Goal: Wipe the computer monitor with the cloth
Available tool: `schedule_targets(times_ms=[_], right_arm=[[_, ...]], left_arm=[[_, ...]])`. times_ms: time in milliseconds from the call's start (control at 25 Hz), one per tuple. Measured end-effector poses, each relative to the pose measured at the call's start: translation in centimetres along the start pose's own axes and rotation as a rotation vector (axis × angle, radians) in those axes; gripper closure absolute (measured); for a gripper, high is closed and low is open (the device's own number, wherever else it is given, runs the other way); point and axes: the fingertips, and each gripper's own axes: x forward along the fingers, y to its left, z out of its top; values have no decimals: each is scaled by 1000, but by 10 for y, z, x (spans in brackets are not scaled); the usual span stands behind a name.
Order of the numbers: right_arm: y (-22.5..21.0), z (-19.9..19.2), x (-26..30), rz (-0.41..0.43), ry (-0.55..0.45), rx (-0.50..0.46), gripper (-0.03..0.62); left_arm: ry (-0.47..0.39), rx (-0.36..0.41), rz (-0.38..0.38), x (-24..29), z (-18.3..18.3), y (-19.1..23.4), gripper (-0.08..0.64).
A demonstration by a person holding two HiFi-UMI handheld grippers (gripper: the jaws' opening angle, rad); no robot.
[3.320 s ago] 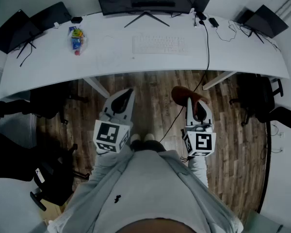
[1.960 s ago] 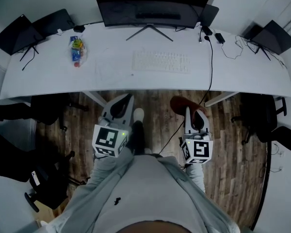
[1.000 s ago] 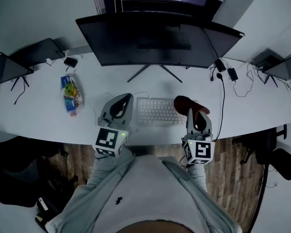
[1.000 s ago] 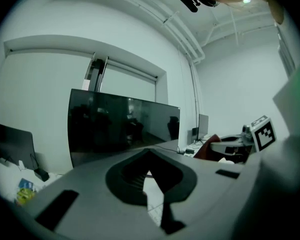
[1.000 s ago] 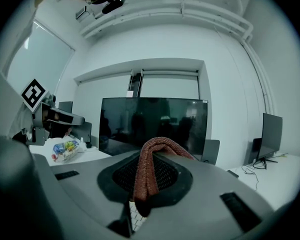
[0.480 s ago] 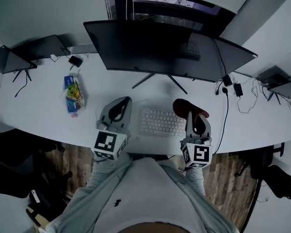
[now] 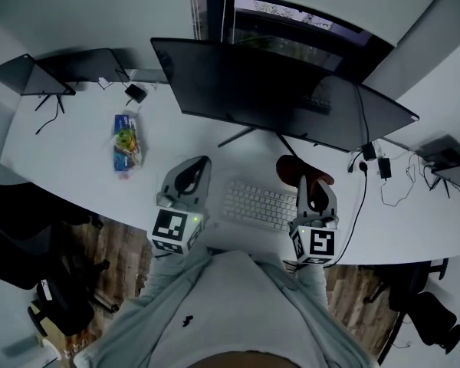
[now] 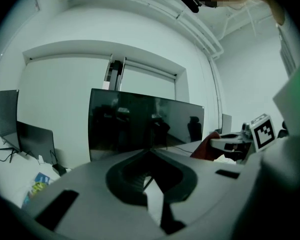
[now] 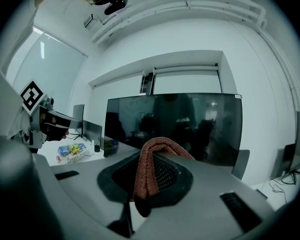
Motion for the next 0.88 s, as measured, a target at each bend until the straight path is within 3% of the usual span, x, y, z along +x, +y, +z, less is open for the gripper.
schedule_targets(times_ms=[440, 880], right_arm=[[26, 23, 49, 147, -59, -26, 554], [114, 67, 104, 402, -167, -40, 554]], left_arm=[[-23, -20, 121, -13, 5, 28, 540], [-18, -41, 227, -47, -3, 48, 540]])
